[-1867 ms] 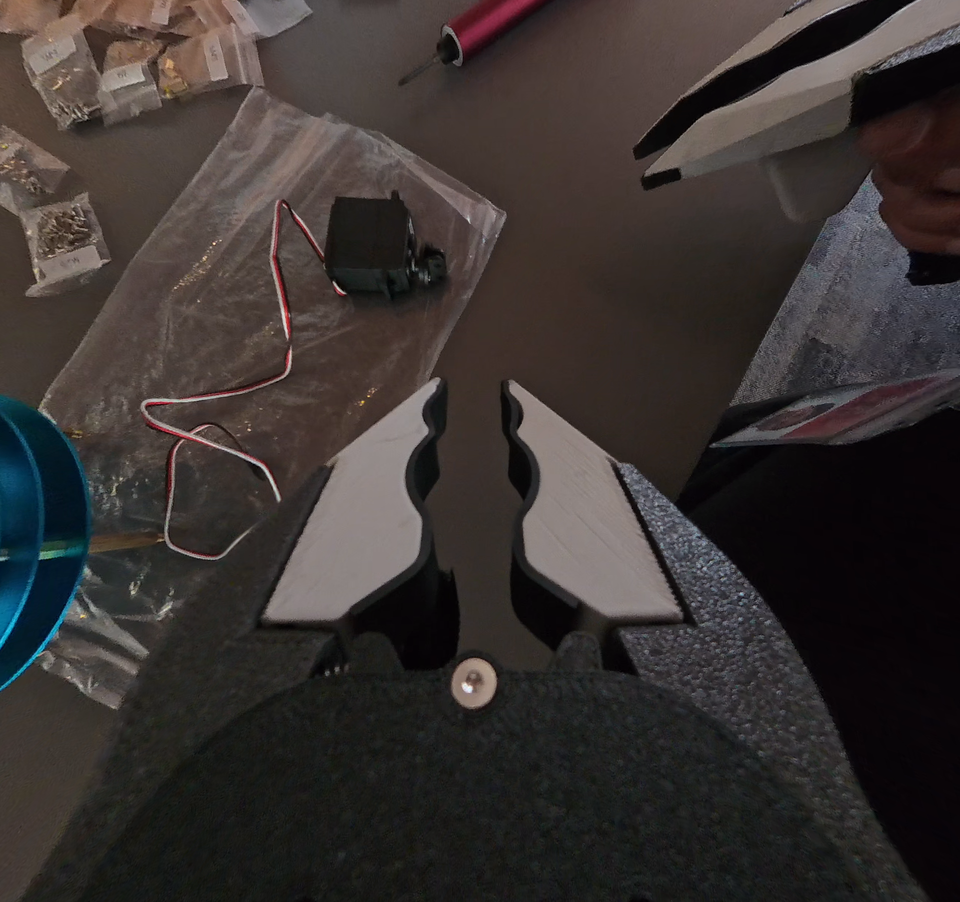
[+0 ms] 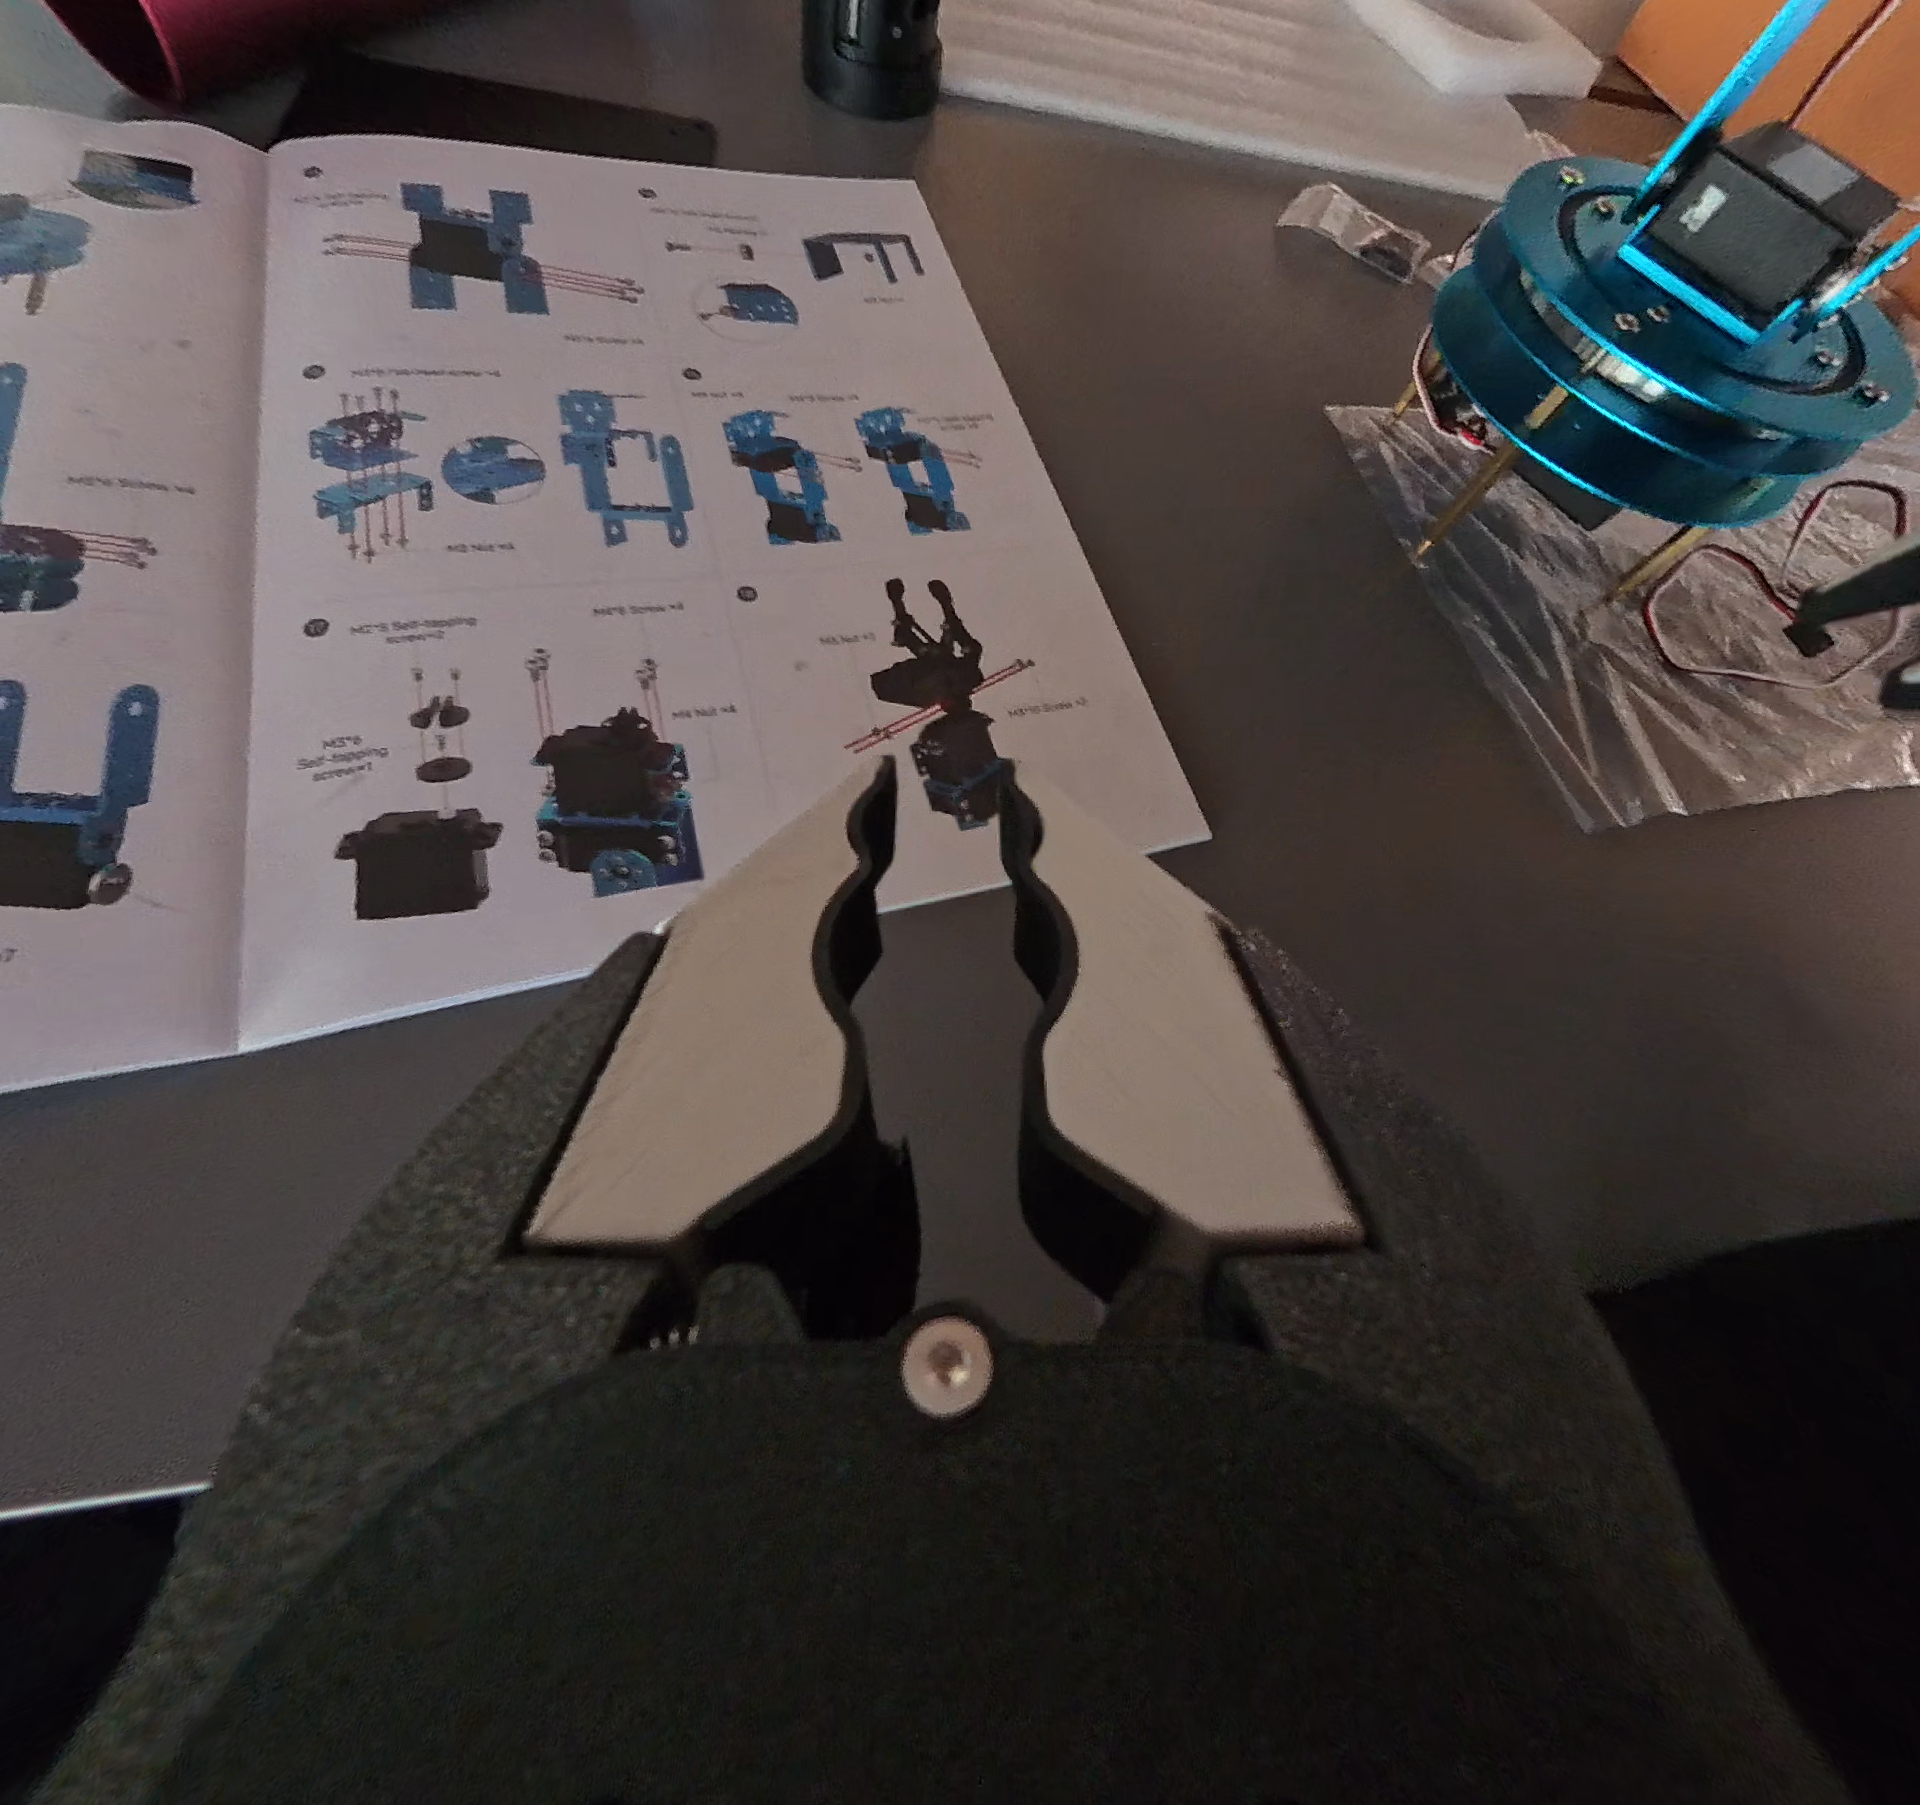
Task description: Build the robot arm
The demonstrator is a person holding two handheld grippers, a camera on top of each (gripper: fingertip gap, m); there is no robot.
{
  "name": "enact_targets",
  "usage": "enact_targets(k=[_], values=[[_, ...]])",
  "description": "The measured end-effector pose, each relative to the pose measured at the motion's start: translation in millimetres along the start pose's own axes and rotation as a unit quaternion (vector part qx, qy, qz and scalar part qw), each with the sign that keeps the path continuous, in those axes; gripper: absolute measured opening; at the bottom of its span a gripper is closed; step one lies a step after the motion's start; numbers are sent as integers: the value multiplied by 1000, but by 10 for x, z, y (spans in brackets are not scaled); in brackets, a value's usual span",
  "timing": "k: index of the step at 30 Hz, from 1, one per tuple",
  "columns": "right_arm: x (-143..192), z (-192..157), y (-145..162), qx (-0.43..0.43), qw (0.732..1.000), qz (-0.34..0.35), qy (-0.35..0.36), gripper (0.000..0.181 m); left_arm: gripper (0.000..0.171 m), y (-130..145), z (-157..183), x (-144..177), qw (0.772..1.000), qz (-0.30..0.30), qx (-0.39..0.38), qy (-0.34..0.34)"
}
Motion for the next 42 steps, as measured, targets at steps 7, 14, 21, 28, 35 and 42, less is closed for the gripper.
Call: enact_targets(k=[7,14,21,28,35,42], values=[[-79,49,-58,8,1000,-12,-14,22,19,-10,-51,-48,1000,2,15,-16],[-81,89,27,3,1000,-24,-4,21,19,-42,-69,-96,1000,-14,-9,-17],[-39,127,39,-13,1000,-14,-6,21,19,-70,-49,-140,1000,-21,-14,-10],[20,165,15,-29,1000,3,-6,22,19,-95,-9,-171,1000,-21,-21,-4],[-26,136,45,-17,1000,-11,-3,22,19,-91,-4,-169,1000,-22,-22,-4],[-28,144,43,-14,1000,-14,-1,21,19,-92,-2,-175,999,-22,-23,-5]])
Point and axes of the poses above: each gripper's, where its closed fingertips meet, x back along the fingers, y out of its underside, z = x × y across the jaws, the point moved 9 cm from there along x, back along the fingers
